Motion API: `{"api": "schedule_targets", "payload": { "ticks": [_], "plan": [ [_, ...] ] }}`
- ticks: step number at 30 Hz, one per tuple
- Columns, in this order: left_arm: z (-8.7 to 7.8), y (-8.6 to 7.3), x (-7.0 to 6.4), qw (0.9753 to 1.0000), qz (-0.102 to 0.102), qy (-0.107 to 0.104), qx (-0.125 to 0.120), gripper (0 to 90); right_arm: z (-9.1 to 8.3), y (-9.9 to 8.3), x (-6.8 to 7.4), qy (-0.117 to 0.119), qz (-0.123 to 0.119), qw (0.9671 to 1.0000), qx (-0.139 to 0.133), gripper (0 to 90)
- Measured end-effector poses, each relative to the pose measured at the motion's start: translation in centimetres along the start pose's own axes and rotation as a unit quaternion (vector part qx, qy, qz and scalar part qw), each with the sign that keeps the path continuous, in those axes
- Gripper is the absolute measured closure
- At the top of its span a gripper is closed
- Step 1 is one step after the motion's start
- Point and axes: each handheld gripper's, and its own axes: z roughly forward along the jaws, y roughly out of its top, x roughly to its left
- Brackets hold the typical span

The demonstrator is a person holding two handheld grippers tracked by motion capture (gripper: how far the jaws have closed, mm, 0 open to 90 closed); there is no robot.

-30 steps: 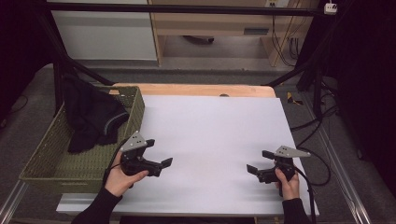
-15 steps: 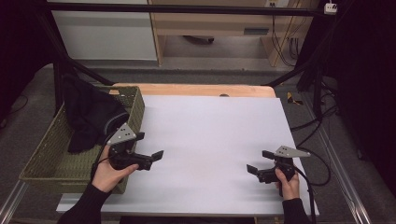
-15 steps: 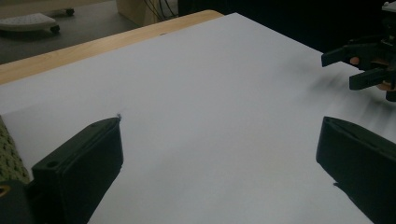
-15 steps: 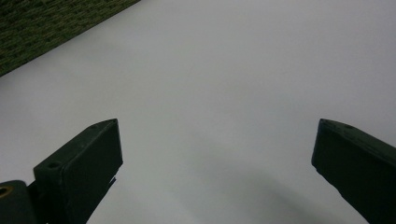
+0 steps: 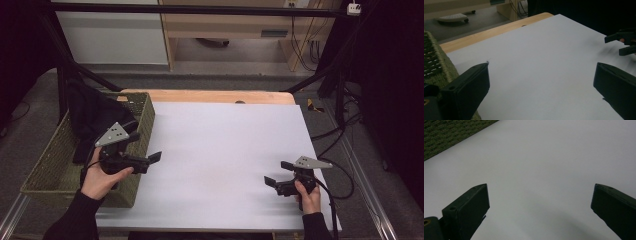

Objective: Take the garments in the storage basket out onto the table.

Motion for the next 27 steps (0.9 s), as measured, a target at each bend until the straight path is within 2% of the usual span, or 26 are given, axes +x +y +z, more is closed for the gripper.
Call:
{"api": "schedule_targets", "payload": {
  "ticks": [15,27],
  "plan": [
    [-1.5,0.0,3.2,0.9994,-0.012,0.03,0.009,0.0,0.0,0.0,0.0,-0.001,-0.001,1.0,0.002,2.3],
    [-2.7,0.0,6.7,0.9974,-0.027,0.067,0.009,0.0,0.0,0.0,-0.1,-0.002,0.0,1.0,0.0,2.3]
  ]
}}
